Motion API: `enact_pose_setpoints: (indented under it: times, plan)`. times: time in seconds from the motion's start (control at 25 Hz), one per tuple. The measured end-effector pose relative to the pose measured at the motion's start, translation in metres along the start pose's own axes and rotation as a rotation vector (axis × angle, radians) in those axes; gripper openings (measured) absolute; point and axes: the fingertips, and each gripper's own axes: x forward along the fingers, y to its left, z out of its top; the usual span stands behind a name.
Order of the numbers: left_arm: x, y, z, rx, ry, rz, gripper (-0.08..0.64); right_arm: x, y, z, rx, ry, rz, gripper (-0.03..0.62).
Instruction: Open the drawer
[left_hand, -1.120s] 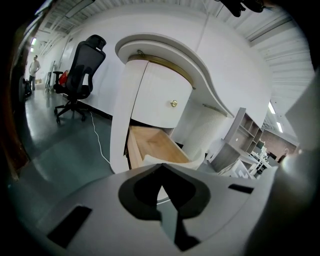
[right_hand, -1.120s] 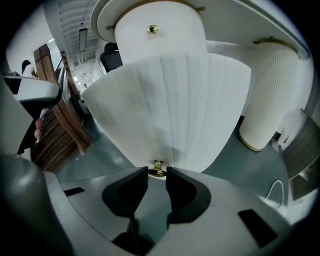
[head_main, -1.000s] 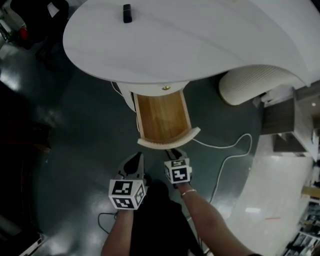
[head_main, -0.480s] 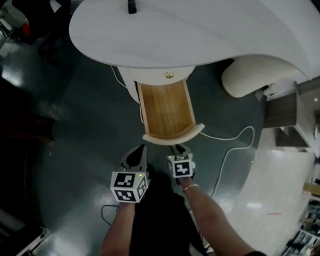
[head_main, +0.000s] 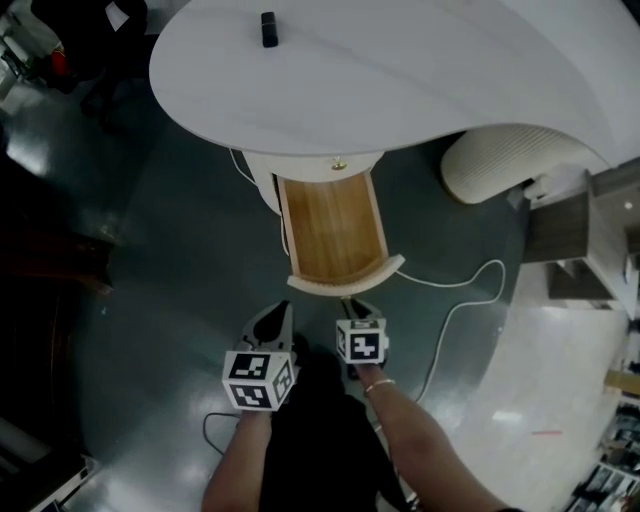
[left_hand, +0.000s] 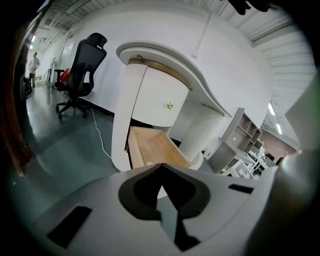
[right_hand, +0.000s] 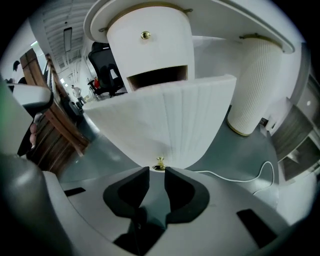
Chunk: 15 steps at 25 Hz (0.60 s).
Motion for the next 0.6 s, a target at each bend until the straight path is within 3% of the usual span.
enact_pose_setpoints:
  times: [0.24, 0.6]
  plan:
    - [-0.017, -0.012, 0.022, -0.002, 0.005, 0.007, 0.002, -0.044, -0.004, 0.004, -0.027, -0.029, -0.038, 0.085]
    - [-0.046, -0.044, 0.057, 0.009, 0.008, 0.002, 0.002, -0.13, 0.006, 0.035, 0.047, -0.124, 0.023, 0.032]
